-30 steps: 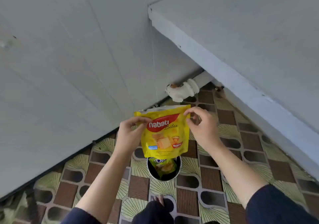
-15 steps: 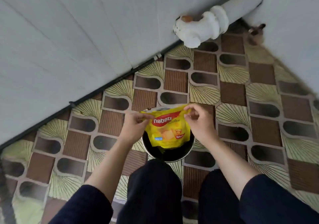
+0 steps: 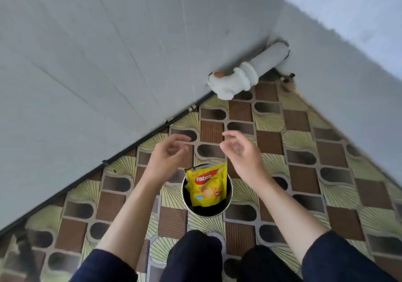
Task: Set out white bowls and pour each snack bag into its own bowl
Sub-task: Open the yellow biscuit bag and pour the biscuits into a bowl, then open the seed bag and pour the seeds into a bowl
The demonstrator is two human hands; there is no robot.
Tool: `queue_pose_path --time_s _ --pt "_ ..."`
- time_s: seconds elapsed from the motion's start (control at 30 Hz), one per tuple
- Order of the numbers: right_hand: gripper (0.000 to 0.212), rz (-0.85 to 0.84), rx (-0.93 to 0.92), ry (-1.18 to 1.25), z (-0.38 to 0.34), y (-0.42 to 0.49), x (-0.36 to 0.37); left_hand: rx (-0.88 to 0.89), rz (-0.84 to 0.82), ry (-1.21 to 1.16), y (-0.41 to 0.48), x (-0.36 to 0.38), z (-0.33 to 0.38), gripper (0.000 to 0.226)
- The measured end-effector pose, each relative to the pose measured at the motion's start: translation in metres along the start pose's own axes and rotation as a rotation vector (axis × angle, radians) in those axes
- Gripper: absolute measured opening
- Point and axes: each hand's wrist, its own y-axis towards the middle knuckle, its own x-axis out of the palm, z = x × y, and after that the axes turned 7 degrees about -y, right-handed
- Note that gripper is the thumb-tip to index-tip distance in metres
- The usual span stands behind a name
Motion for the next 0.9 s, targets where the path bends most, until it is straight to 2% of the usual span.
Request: queue_pose_path --time_s 0.2,0.37,0.53,0.67,0.9 --pt "0.018 0.192 -0.138 0.114 -0.171 -0.051 -0.13 0.222 -0.102 -0.104 -0.055 -0.01 0.205 0.013" --pt "0.011 0.457 -0.2 0.178 -0.243 -0.113 -0.255 0.452 -0.359 -0.129 -0.097 0.049 0.349 0.015" --pt "0.008 0.808 -0.205 0.207 -0.234 -0.187 -0.364 0.637 -0.614 -0.073 -0.131 0.152 0.433 0.015" --pt "0.004 1.039 -0.174 0.194 -0.207 -0.234 -0.438 0.709 -0.779 -0.069 -0.152 0.242 0.476 0.013" --pt "0.008 1.301 -0.129 0.139 -0.144 -0.28 -0.571 0.732 -0.921 -0.078 -0.181 0.397 0.531 0.011"
